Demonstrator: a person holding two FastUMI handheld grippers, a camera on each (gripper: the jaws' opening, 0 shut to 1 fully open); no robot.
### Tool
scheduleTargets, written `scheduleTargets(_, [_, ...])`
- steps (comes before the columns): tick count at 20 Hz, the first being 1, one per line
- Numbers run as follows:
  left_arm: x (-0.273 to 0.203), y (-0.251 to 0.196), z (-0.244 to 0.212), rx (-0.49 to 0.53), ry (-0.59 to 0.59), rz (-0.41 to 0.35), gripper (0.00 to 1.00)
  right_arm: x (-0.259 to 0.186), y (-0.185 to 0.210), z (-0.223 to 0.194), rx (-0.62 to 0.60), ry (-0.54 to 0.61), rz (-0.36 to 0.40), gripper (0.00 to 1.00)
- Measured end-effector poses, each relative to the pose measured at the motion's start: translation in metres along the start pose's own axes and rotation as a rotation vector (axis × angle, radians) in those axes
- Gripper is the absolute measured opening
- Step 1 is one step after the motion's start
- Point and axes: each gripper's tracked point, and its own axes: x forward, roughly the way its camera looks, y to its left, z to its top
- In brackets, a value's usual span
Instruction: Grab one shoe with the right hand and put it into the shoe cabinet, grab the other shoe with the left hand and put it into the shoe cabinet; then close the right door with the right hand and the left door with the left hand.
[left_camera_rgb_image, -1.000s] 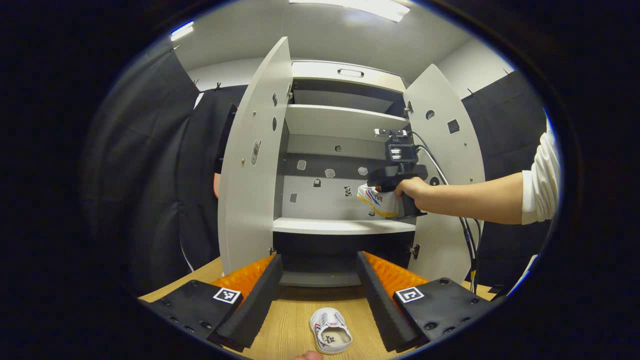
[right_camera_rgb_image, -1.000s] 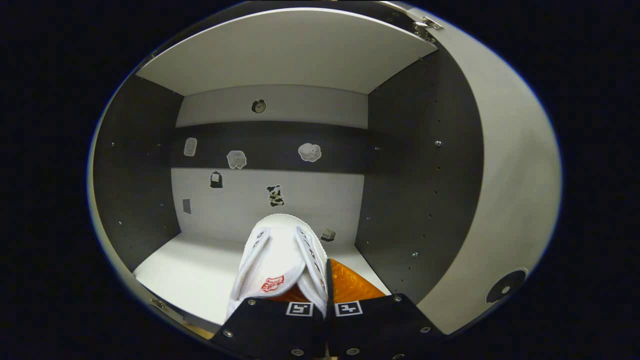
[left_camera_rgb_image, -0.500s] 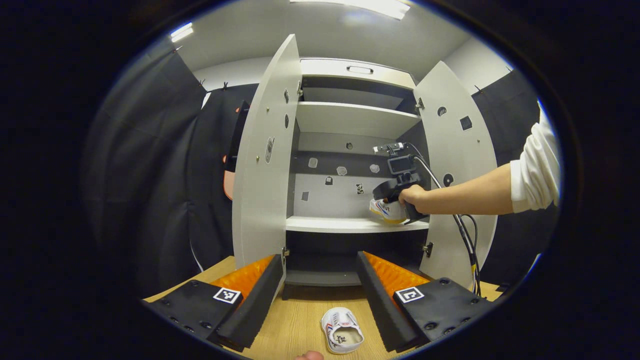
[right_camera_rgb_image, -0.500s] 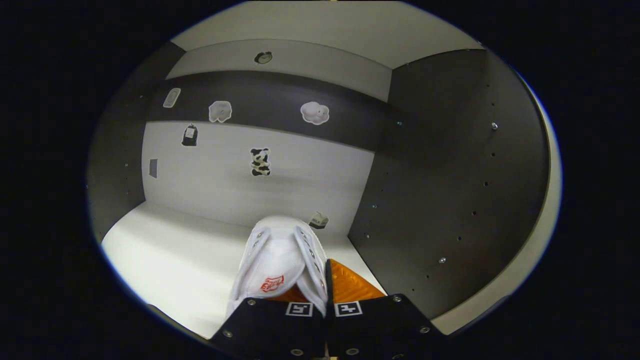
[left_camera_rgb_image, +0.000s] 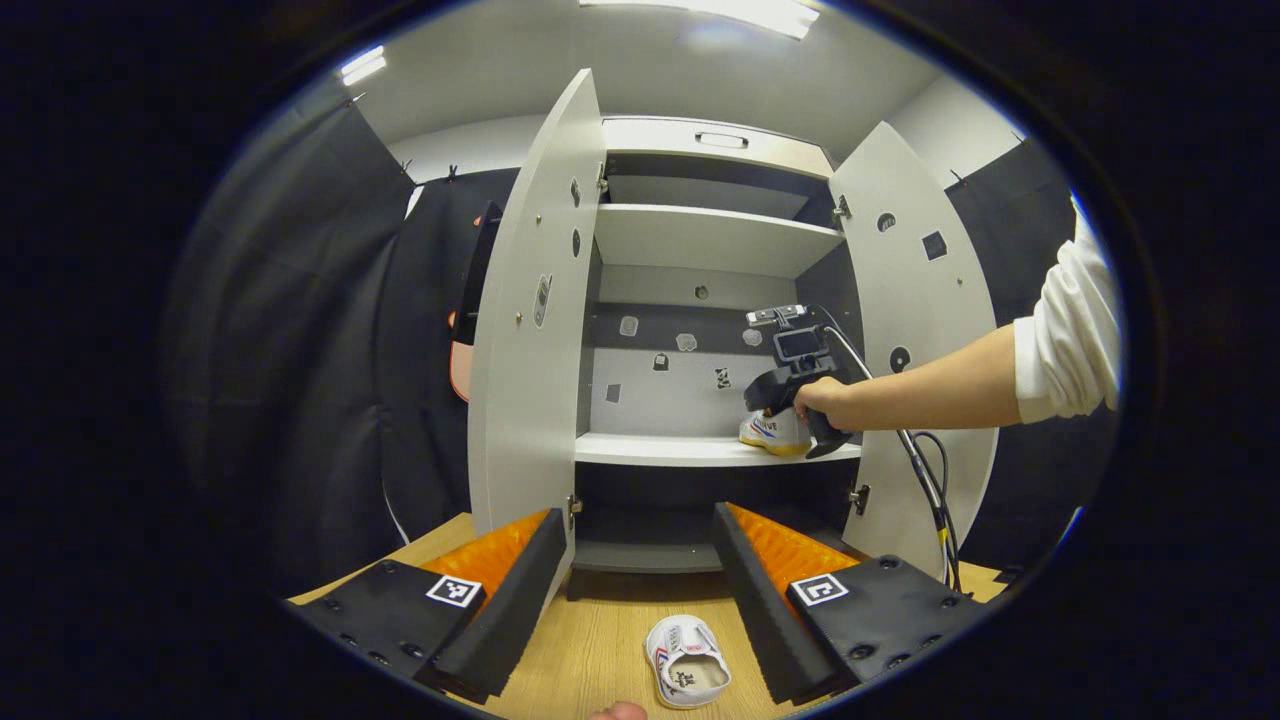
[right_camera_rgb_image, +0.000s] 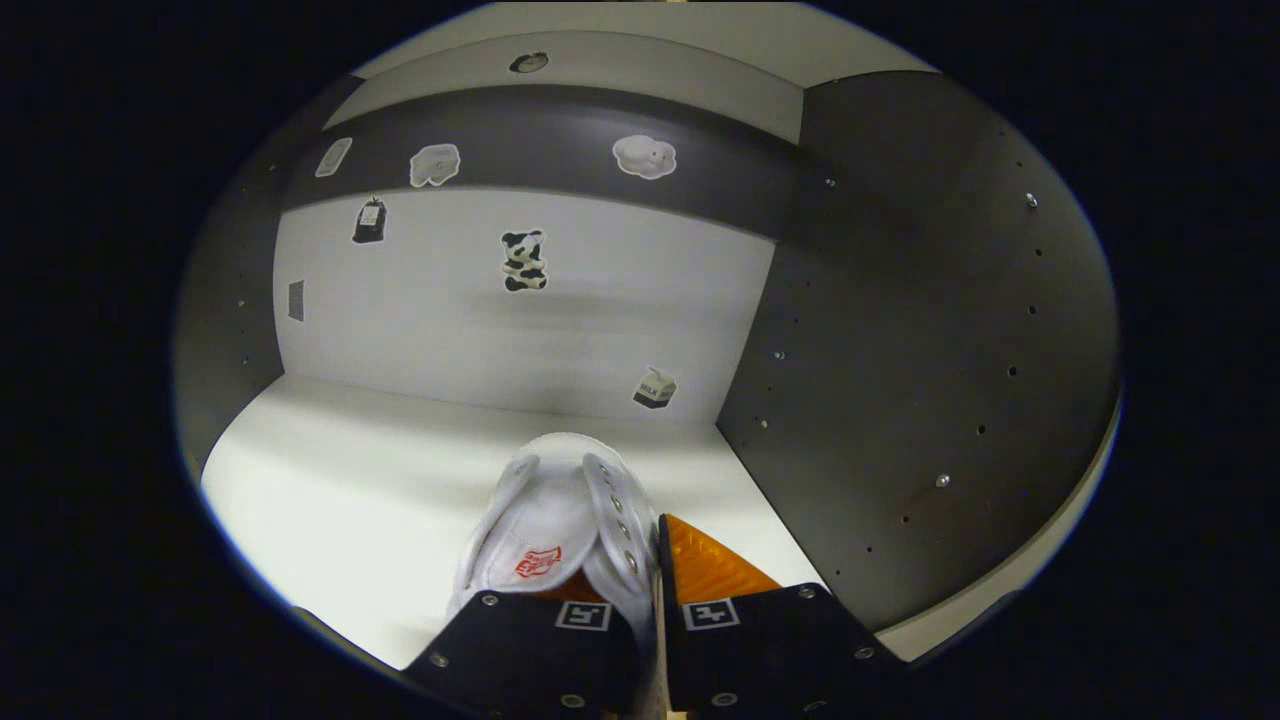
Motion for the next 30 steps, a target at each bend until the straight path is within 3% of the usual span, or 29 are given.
scheduleTargets(2, [-0.001,0.000,0.001,0.001,-0.004,-0.002,0.96,-0.008,0.000,0.006,0.007,-0.017,0.018,0.18])
scheduleTargets(3, [0.000,-0.001,0.001,0.001,-0.004,-0.006,0.96,-0.012,-0.002,0.007,-0.003,-0.021,0.025,0.31])
scheduleTargets(4, [0.000,-0.001,0.001,0.000,-0.005,-0.009,0.96,-0.017,-0.005,0.006,-0.017,-0.023,0.029,0.33])
scheduleTargets(5, [0.000,-0.002,0.001,-0.001,-0.007,-0.015,0.96,-0.022,-0.007,0.007,-0.020,-0.030,0.036,0.49])
scheduleTargets(11, [0.004,-0.022,0.004,-0.008,-0.017,-0.070,0.96,-0.069,-0.016,0.018,0.022,-0.093,0.113,0.73])
scheduleTargets(18, [0.000,-0.041,0.007,-0.015,-0.024,-0.120,0.96,-0.162,-0.015,0.057,0.078,-0.284,0.219,0.80])
scheduleTargets(21, [-0.003,-0.045,0.005,-0.021,-0.014,-0.130,0.96,-0.209,-0.010,0.062,0.095,-0.373,0.281,0.90])
scheduleTargets(25, [-0.005,-0.048,0.006,-0.019,-0.011,-0.134,0.96,-0.265,-0.018,0.051,0.119,-0.468,0.327,0.93])
scheduleTargets(30, [-0.006,-0.052,0.006,-0.020,-0.006,-0.133,0.96,-0.314,-0.038,0.009,0.150,-0.557,0.316,0.93])
